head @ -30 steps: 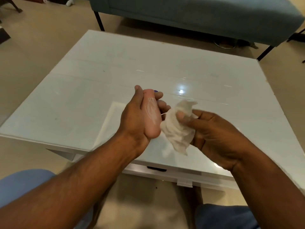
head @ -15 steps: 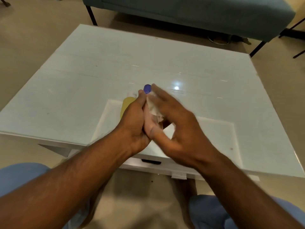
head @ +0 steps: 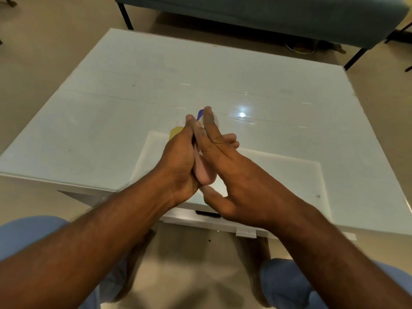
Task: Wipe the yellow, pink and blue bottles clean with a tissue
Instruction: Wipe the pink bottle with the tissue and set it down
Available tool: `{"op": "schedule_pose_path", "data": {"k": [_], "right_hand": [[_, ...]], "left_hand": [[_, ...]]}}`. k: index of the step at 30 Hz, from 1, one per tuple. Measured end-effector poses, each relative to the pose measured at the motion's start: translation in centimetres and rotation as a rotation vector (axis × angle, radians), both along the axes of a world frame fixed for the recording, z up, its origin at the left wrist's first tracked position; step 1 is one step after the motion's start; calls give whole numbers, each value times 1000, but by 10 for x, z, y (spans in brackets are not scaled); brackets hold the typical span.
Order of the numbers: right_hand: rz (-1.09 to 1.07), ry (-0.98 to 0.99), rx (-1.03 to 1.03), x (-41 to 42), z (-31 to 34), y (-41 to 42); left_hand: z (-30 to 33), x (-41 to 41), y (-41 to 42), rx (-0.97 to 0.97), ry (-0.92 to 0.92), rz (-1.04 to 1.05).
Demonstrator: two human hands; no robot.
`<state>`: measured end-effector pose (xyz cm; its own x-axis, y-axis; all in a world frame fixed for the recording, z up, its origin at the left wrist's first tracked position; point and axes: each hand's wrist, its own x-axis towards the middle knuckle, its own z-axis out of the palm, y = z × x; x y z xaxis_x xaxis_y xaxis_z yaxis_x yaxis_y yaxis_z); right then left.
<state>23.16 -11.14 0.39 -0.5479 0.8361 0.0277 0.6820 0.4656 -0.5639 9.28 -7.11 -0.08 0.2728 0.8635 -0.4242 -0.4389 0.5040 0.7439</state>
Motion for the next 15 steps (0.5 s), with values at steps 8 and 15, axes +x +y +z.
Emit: {"op": "schedule_pose_path", "data": {"k": [8, 15], "right_hand": [[4, 256, 258, 4, 0, 6], [30, 391, 343, 3, -3, 3]], "left_hand": [[0, -7, 5, -107, -154, 55], [3, -10, 6, -176, -264, 21]]}}
